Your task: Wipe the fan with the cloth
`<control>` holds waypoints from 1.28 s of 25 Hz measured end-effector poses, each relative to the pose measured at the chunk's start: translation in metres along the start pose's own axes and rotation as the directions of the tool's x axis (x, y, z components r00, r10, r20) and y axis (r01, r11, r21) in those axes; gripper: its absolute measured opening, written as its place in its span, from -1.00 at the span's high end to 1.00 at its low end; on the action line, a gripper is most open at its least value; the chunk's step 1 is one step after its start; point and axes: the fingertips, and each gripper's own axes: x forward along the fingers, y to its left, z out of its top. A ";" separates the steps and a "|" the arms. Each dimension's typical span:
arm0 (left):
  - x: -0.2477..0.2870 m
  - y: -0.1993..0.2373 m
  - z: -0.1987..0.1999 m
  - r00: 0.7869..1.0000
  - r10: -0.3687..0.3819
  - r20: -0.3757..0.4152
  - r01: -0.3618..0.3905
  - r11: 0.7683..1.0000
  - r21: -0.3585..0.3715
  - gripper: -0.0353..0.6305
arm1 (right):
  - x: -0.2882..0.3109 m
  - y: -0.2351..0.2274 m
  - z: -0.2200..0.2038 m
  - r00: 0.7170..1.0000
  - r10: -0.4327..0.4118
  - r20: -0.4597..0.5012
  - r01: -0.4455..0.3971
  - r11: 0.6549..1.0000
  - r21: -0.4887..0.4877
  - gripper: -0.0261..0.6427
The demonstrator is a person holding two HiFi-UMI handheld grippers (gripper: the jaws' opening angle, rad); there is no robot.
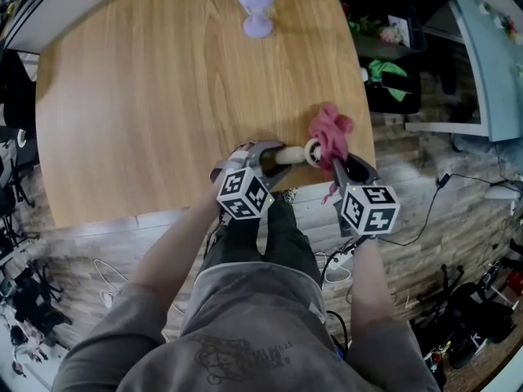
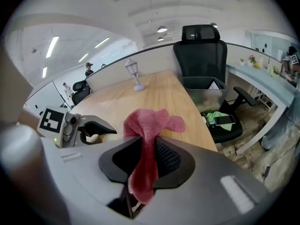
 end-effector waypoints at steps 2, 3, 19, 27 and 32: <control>0.000 0.000 0.001 1.000 0.001 0.000 -0.001 1.000 0.000 0.31 | 0.008 0.017 0.003 0.999 0.030 0.011 -0.030 1.000 -0.009 0.67; 0.000 0.000 0.001 1.000 0.001 0.001 -0.001 1.000 0.000 0.31 | 0.012 0.029 0.003 0.999 0.052 0.009 -0.052 0.998 -0.025 0.67; 0.000 0.000 0.001 1.000 0.005 0.001 -0.005 1.000 0.001 0.31 | 0.040 0.112 -0.017 0.954 0.277 -0.110 -0.293 0.942 -0.166 0.67; 0.005 0.001 -0.001 1.000 0.001 -0.005 -0.001 1.000 -0.008 0.31 | 0.019 0.036 0.000 0.992 0.119 -0.038 -0.121 0.991 -0.056 0.67; 0.007 0.000 -0.004 0.999 -0.033 -0.038 0.031 0.998 -0.053 0.30 | 0.007 0.003 0.000 0.999 0.009 -0.049 -0.010 1.000 -0.026 0.67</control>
